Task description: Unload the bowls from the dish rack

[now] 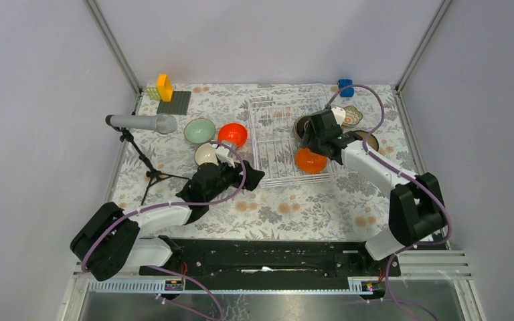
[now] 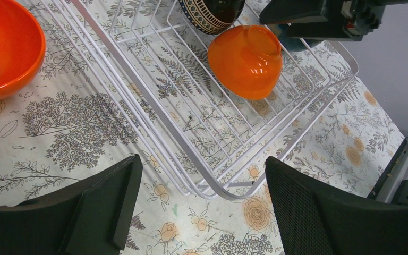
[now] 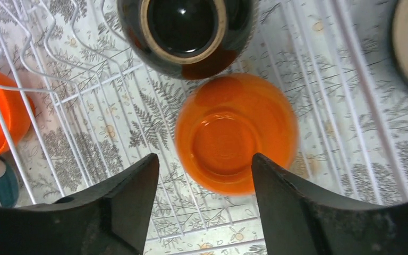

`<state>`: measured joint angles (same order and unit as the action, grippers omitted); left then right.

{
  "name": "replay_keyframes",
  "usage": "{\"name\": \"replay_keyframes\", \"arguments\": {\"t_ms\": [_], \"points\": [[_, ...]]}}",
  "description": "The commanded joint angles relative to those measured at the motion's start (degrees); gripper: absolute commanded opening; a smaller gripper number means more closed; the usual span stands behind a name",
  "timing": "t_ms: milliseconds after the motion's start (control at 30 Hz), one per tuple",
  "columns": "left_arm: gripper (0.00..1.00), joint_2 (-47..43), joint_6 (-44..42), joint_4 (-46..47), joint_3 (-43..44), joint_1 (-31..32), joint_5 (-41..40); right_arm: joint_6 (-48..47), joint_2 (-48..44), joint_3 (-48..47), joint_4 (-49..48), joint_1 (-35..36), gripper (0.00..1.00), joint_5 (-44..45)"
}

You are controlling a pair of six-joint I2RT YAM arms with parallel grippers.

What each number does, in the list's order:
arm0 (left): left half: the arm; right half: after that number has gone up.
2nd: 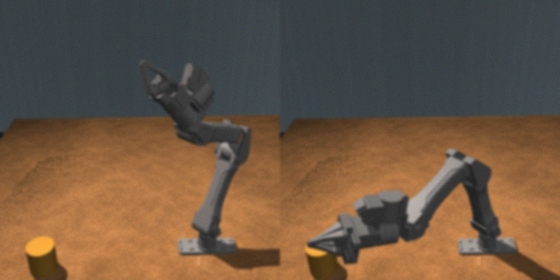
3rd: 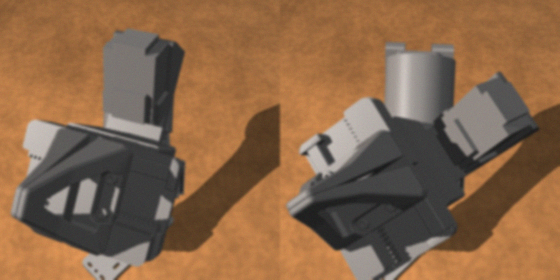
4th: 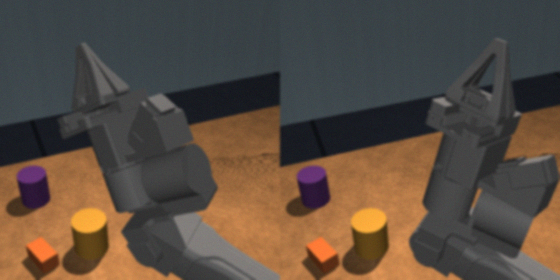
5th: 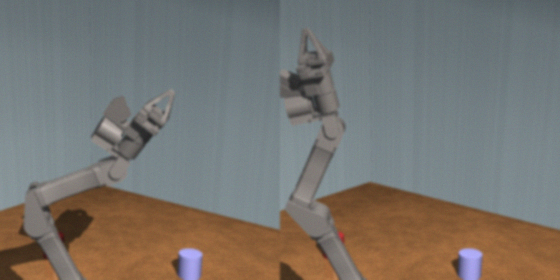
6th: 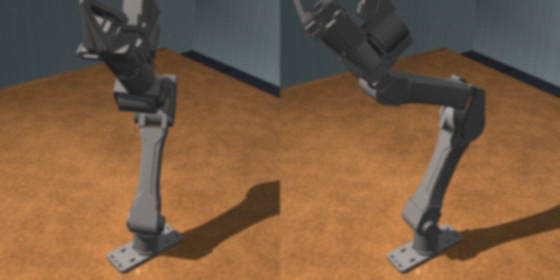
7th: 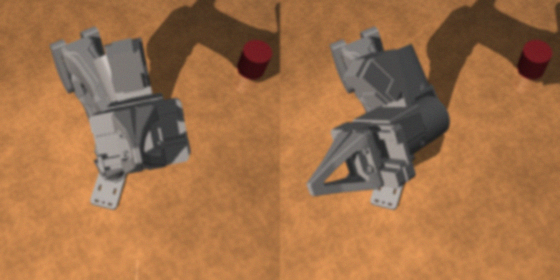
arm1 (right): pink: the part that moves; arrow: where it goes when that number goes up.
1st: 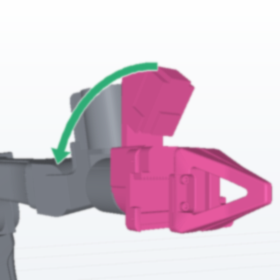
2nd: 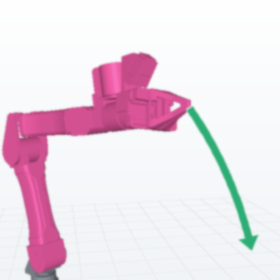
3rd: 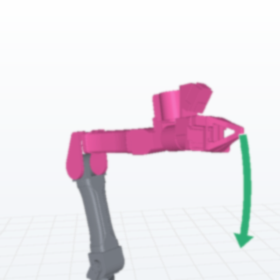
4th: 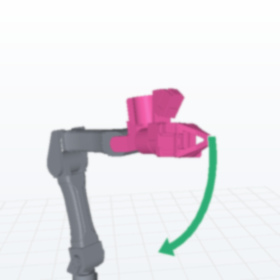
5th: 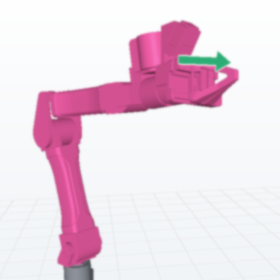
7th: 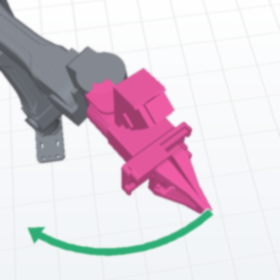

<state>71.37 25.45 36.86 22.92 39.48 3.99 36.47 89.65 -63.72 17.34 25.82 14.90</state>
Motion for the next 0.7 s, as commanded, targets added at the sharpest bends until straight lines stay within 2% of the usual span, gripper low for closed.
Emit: {"name": "replay_keyframes", "arguments": {"t_ms": [0,133,333,433,533,667], "points": [[0.90,0.2,-0.8,1.7,2.1,0.2,-0.7,-3.9,-5.0,0.9,-0.1,0.1,0.73,9.9],[0.90,0.4,-0.8,1.6,2.2,0.2,-0.7,-5.7,-3.3,1.4,-0.1,0.1,0.69,12.5],[0.90,0.1,-1.0,1.2,2.3,0.2,-1.0,-5.8,3.5,-1.4,0.6,0.0,0.61,6.1],[0.90,-0.1,-1.1,1.2,2.2,0.2,-1.3,-5.6,5.5,-2.6,0.8,0.1,0.56,1.8],[0.90,0.0,-1.1,1.2,2.3,0.2,-1.3,-5.8,5.9,-2.7,-1.0,0.1,0.42,-4.9],[0.90,-0.1,-1.2,1.1,2.2,0.2,-1.3,-5.9,4.3,-0.7,-6.0,0.1,0.37,-14.4]]}}
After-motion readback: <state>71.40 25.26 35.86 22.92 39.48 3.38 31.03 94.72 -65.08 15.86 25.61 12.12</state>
